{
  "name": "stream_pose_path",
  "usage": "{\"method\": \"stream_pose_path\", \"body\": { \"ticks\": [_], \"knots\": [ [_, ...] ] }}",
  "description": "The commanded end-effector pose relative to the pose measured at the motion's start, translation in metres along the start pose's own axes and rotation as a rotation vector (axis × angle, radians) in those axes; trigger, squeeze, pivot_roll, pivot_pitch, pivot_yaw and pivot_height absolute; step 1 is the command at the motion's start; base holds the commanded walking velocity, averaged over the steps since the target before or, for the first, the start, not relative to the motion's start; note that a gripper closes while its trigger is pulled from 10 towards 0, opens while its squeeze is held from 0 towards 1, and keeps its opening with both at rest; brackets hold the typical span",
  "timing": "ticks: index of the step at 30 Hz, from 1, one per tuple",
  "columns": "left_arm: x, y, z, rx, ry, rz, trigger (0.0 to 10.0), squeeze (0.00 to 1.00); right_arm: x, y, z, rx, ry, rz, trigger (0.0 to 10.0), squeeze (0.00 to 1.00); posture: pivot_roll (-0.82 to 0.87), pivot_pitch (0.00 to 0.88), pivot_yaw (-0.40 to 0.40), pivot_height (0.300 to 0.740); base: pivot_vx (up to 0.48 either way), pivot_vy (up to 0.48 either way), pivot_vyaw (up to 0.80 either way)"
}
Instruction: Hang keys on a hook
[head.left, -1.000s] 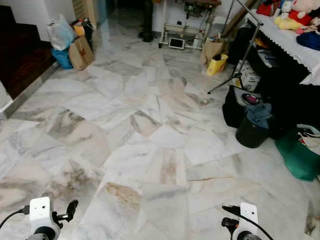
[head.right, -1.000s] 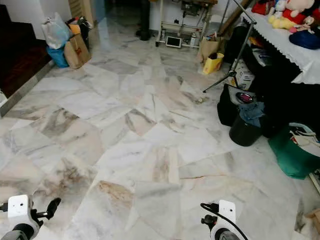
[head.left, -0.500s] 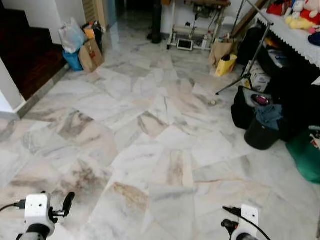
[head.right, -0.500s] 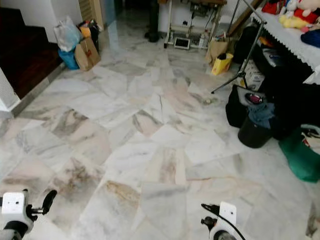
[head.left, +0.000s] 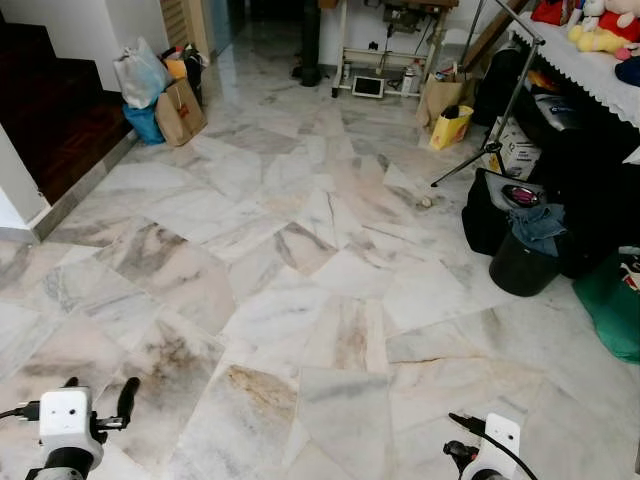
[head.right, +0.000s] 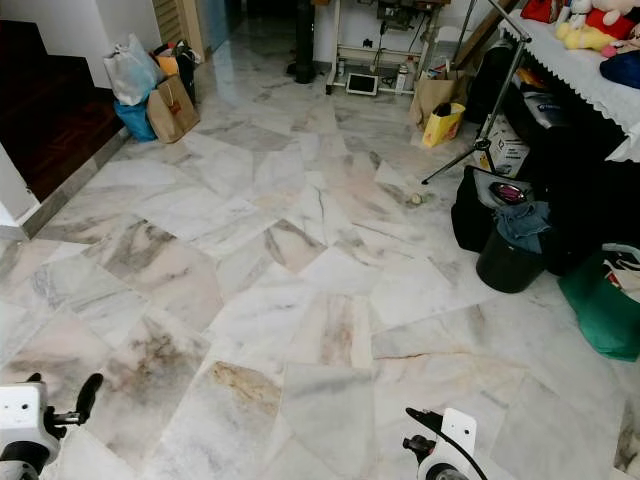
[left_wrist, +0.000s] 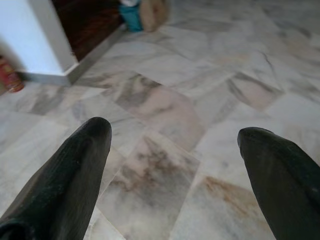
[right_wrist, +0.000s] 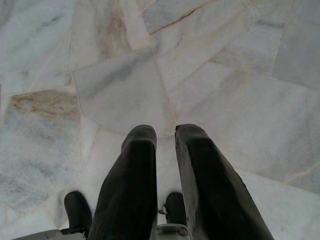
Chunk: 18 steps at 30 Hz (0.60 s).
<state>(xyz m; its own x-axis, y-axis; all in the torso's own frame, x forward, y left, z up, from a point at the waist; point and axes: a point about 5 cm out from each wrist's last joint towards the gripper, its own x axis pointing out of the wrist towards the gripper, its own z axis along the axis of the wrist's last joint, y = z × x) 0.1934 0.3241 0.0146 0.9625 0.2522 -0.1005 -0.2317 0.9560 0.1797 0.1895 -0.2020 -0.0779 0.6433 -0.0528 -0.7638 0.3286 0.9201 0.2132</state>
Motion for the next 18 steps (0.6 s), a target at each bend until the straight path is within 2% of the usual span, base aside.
{"method": "stream_pose_path", "body": {
  "ticks": [1, 2, 3, 4, 5, 6, 7, 8, 10, 12, 13, 14, 15, 16, 17, 18],
  "knots": [
    [0.015, -0.027, 0.021, -0.010, -0.146, 0.002, 10.0, 0.00, 0.000, -0.005, 0.002, 0.017, -0.010, -0.017, 10.0, 0.00, 0.12, 0.000, -0.076, 0.740, 0.000, 0.000, 0.00],
    [0.025, -0.048, 0.042, -0.007, -0.254, -0.018, 10.0, 0.00, 0.000, -0.005, 0.003, 0.019, -0.011, -0.018, 10.0, 0.00, 0.12, 0.000, -0.076, 0.740, 0.000, 0.000, 0.00],
    [0.036, -0.084, 0.081, -0.032, -0.413, -0.052, 10.0, 0.00, 0.000, -0.005, 0.003, 0.024, -0.014, -0.020, 10.0, 0.00, 0.12, 0.000, -0.076, 0.740, 0.000, 0.000, 0.00],
    [0.036, -0.084, 0.081, -0.032, -0.413, -0.052, 10.0, 0.00, 0.000, -0.005, 0.003, 0.024, -0.014, -0.020, 10.0, 0.00, 0.12, 0.000, -0.076, 0.740, 0.000, 0.000, 0.00],
    [0.049, -0.089, 0.111, -0.043, -0.506, -0.079, 10.0, 0.00, 0.000, -0.005, 0.004, 0.028, -0.019, -0.021, 10.0, 0.00, 0.12, 0.000, -0.074, 0.740, 0.000, 0.000, 0.00],
    [0.049, -0.089, 0.111, -0.043, -0.506, -0.079, 10.0, 0.00, 0.000, -0.005, 0.004, 0.028, -0.019, -0.021, 10.0, 0.00, 0.12, 0.000, -0.074, 0.740, 0.000, 0.000, 0.00],
    [0.061, -0.090, 0.147, -0.038, -0.608, -0.108, 10.0, 0.00, 0.000, -0.005, 0.004, 0.034, -0.023, -0.022, 10.0, 0.00, 0.12, 0.000, -0.071, 0.740, 0.000, 0.000, 0.00],
    [0.063, -0.093, 0.158, -0.030, -0.641, -0.125, 10.0, 0.00, 0.000, -0.005, 0.004, 0.035, -0.025, -0.023, 10.0, 0.00, 0.12, 0.000, -0.071, 0.740, 0.000, 0.000, 0.00],
    [0.063, -0.099, 0.168, -0.012, -0.670, -0.150, 10.0, 0.00, 0.000, -0.005, 0.005, 0.037, -0.026, -0.024, 10.0, 0.00, 0.11, 0.000, -0.070, 0.740, 0.000, 0.000, 0.00],
    [0.064, -0.105, 0.170, -0.024, -0.660, -0.175, 10.0, 0.00, 0.000, -0.006, 0.004, 0.042, -0.027, -0.028, 10.0, 0.00, 0.11, 0.000, -0.071, 0.740, 0.000, 0.000, 0.00],
    [0.065, -0.106, 0.161, -0.053, -0.592, -0.166, 10.0, 0.00, -0.001, -0.006, 0.003, 0.044, -0.025, -0.032, 10.0, 0.00, 0.11, 0.000, -0.073, 0.740, 0.000, 0.000, 0.00],
    [0.065, -0.106, 0.161, -0.053, -0.592, -0.166, 10.0, 0.00, -0.001, -0.006, 0.003, 0.044, -0.025, -0.032, 10.0, 0.00, 0.11, 0.000, -0.073, 0.740, 0.000, 0.000, 0.00],
    [0.065, -0.104, 0.146, -0.047, -0.483, -0.130, 10.0, 0.00, -0.001, -0.006, 0.003, 0.045, -0.024, -0.034, 10.0, 0.00, 0.11, 0.000, -0.072, 0.740, 0.000, 0.000, 0.00],
    [0.069, -0.099, 0.111, -0.084, -0.278, -0.090, 10.0, 0.00, -0.001, -0.007, 0.003, 0.045, -0.021, -0.038, 10.0, 0.00, 0.12, 0.000, -0.075, 0.740, 0.000, 0.000, 0.00],
    [0.069, -0.099, 0.111, -0.084, -0.278, -0.090, 10.0, 0.00, -0.001, -0.007, 0.003, 0.045, -0.021, -0.038, 10.0, 0.00, 0.12, 0.000, -0.075, 0.740, 0.000, 0.000, 0.00],
    [0.070, -0.098, 0.099, -0.103, -0.207, -0.079, 10.0, 0.00, -0.001, -0.007, 0.003, 0.045, -0.021, -0.039, 10.0, 0.00, 0.12, 0.000, -0.075, 0.740, 0.000, 0.000, 0.00]
  ]
}}
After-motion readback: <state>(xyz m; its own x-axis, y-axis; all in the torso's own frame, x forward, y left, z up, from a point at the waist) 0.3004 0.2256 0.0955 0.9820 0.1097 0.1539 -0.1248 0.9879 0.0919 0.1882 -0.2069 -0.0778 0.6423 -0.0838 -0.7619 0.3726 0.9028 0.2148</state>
